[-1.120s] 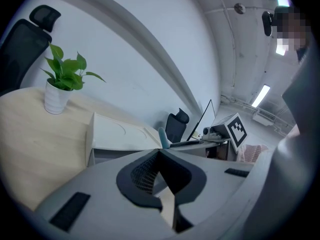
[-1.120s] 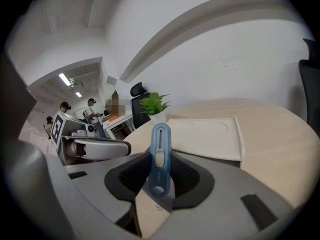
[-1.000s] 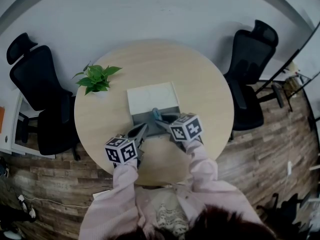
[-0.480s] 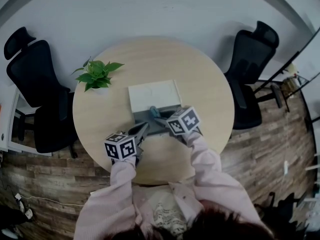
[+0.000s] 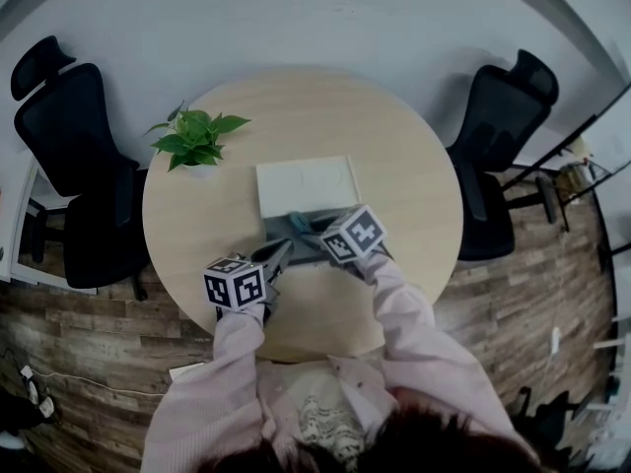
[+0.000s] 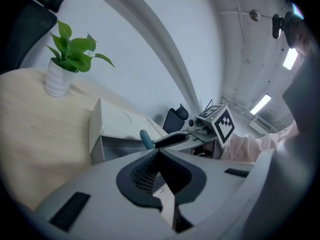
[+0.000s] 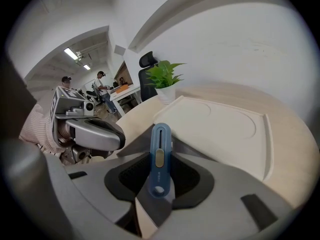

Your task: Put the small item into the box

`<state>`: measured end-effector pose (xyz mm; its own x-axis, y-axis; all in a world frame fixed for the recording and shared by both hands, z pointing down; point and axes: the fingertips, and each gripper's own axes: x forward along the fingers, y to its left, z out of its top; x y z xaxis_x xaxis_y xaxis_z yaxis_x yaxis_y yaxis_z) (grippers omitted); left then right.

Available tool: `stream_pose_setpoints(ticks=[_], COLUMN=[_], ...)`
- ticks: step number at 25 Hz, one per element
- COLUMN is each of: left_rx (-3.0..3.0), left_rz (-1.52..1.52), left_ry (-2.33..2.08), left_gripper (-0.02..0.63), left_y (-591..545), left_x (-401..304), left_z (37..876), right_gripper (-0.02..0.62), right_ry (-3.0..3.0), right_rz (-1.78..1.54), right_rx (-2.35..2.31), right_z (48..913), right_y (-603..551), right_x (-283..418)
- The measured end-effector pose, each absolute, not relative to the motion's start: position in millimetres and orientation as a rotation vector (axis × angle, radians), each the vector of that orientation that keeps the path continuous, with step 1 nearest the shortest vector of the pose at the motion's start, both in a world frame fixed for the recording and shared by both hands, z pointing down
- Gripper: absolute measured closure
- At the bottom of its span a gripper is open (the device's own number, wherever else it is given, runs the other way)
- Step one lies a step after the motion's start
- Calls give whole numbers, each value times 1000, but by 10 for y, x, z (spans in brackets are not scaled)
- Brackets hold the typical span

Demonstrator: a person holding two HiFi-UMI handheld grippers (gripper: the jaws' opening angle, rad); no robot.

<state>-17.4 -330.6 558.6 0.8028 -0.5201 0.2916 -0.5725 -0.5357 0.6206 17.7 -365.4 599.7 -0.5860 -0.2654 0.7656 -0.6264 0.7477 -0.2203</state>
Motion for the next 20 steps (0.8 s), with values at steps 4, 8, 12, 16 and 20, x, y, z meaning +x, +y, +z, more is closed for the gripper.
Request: stream_pose_setpoints(ticks=[4,8,12,16,20], left_rx=[2225,2213,2200,2184,2176], left_rz=[85,82,87,92,98], left_ry=[-806,-809,-809,-804,-804], left_gripper=[597,597,597,597,597], left_y=[-3313,-3312,-3299,-3275,-3267], left_x=[-153,-132,-121,-103,-102], left_z=[5615,5623,5648,5688,5713], right_gripper=[468,468,468,468,468], right_ry=[-2163,-2134,-2105,-2070,-2051], right_rz=[606,580,553,534,519], right_rx=[620,573,534,505,487], right_z=[6043,6104,6181,6271,6317], right_y=[-3683,-3675,-3663,-3646,-3649], right_x=[187,193,199,220,225])
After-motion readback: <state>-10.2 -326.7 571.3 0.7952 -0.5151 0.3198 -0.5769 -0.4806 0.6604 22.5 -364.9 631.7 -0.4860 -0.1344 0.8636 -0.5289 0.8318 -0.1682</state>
